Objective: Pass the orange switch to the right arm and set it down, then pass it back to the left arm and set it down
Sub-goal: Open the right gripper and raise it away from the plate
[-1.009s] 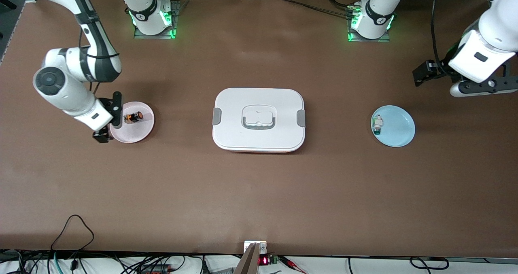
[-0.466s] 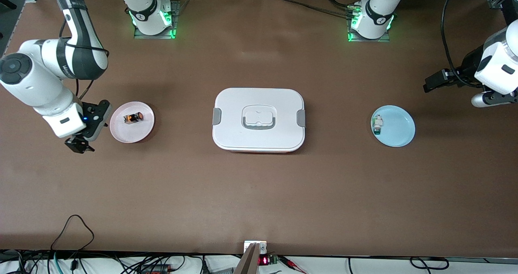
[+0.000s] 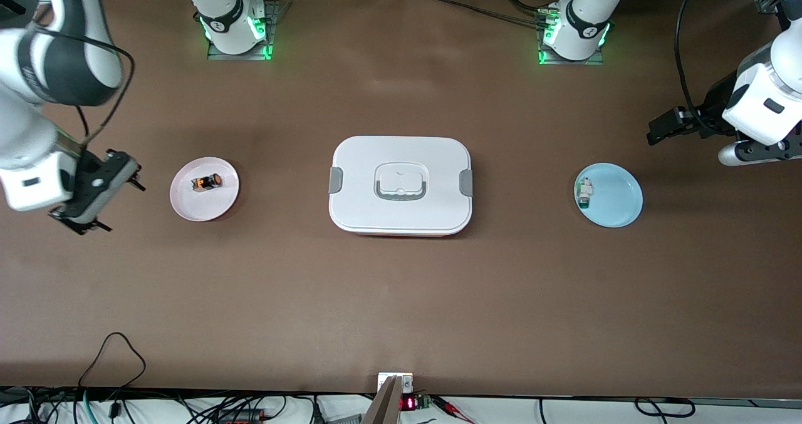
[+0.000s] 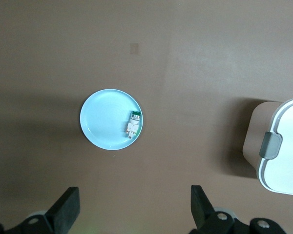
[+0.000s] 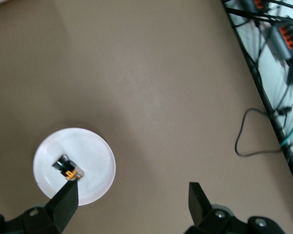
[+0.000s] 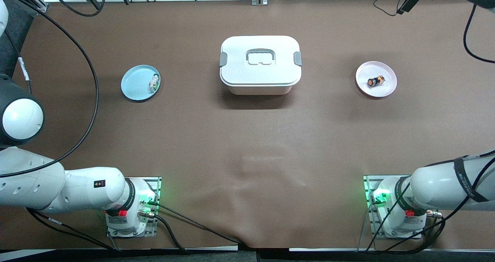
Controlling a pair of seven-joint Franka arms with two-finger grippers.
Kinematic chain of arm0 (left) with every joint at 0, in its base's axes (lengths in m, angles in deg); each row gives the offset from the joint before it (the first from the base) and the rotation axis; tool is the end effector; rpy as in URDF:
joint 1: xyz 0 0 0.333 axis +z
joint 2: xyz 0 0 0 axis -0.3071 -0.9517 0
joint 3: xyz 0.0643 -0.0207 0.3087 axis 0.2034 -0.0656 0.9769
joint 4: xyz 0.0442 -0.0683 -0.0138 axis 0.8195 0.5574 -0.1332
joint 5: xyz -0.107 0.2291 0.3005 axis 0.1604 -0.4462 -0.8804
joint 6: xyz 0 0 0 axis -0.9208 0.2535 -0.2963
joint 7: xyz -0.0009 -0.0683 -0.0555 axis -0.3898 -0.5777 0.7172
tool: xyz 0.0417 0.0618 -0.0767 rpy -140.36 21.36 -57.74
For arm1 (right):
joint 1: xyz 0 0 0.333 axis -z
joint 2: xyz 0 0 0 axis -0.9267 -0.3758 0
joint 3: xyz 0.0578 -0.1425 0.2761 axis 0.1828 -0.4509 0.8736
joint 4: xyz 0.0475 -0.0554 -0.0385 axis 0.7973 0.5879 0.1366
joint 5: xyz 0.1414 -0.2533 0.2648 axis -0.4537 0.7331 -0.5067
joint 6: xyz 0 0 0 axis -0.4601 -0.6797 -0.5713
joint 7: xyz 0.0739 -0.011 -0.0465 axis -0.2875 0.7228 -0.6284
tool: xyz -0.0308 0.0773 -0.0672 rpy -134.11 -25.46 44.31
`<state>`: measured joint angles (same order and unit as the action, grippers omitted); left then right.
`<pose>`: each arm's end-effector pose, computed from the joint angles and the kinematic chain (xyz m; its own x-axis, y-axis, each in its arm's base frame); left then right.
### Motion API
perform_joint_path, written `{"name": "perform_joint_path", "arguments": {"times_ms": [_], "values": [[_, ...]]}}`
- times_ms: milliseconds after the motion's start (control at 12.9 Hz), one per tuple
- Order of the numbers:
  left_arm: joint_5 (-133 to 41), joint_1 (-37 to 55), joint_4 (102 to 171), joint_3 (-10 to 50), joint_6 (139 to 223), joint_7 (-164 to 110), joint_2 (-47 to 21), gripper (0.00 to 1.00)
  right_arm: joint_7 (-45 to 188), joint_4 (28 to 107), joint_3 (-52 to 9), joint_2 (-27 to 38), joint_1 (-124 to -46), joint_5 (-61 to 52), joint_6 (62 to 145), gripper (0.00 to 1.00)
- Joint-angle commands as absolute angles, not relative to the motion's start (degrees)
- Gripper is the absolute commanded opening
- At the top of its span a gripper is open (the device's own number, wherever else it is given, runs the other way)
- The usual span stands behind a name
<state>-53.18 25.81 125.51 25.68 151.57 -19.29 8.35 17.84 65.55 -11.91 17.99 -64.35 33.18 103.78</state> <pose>0.5673 -0.0481 0.5953 0.9832 0.1561 -0.0947 0.1590 -0.9870 0.0247 0.6344 0.0049 0.4948 0.5038 0.8608 0.0730 0.8529 -0.5090 0.1159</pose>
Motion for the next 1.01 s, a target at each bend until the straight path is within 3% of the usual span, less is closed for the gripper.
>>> {"name": "perform_joint_path", "arguments": {"times_ms": [0,233,466,698,931], "values": [[-53.05,24.48,123.89,25.71,151.16,-19.62,7.69,1.00,36.81,61.97,-11.91,17.60,-64.50,27.94,95.26,1.00],[-53.05,24.48,123.88,25.71,151.16,-19.79,7.69,1.00,64.59,56.36,-11.82,17.60,-66.34,23.42,82.42,1.00],[-53.48,24.48,123.88,25.71,150.81,-20.06,7.69,1.00,74.95,54.23,-11.99,19.09,-68.19,24.21,72.99,1.00],[-54.72,24.56,123.88,25.71,150.72,-20.58,7.69,1.00,74.53,53.45,-12.69,21.90,-67.67,32.71,71.04,1.00],[-56.82,24.56,123.88,25.71,150.54,-20.93,7.69,1.00,75.32,53.27,-17.70,21.73,-67.40,39.12,72.17,1.00]]}}
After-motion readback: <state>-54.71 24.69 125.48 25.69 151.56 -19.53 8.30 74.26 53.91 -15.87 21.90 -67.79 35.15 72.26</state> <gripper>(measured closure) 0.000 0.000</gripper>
